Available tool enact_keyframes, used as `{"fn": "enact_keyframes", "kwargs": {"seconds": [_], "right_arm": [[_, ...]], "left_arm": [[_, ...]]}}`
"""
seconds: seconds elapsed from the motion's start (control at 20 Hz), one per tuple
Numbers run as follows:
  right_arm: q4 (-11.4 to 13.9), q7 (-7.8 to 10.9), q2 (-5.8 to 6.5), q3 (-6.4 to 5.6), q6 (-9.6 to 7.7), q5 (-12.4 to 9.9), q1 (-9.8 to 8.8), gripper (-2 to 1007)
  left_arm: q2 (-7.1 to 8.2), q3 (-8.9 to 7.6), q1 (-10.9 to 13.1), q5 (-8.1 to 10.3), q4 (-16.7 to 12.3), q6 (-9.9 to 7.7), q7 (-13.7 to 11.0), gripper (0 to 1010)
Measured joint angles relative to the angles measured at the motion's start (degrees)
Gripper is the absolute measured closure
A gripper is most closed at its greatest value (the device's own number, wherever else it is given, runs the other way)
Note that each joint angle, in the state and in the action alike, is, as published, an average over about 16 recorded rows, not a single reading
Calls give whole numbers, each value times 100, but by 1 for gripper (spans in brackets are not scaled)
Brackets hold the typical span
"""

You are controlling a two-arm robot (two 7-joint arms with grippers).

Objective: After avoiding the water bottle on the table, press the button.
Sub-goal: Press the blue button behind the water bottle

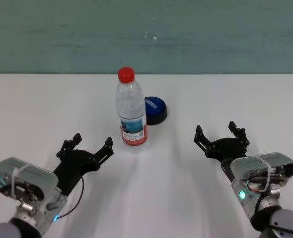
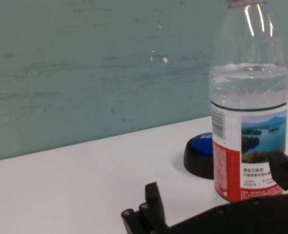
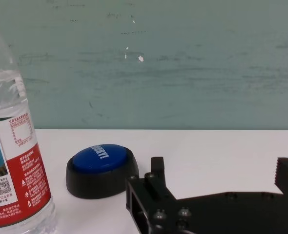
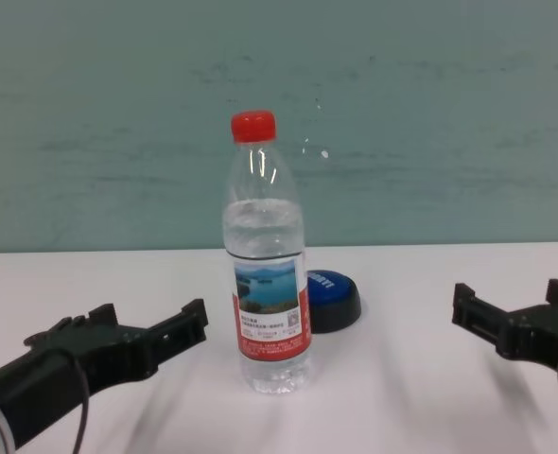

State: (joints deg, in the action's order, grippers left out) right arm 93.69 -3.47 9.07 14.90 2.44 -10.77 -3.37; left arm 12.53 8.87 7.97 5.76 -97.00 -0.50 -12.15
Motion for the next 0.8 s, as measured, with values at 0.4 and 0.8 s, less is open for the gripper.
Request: {"fn": "enact_keyframes", "kwargs": {"seconds": [0.4,0.8], "right_arm": [[0,0,0,0,0,0,0,2],[0,0,0,0,0,0,0,2]], "left_arm": [[103,75,-142,59,117,-26,-95,6],[144,157,-284,99,271,-49,-126,5]]}}
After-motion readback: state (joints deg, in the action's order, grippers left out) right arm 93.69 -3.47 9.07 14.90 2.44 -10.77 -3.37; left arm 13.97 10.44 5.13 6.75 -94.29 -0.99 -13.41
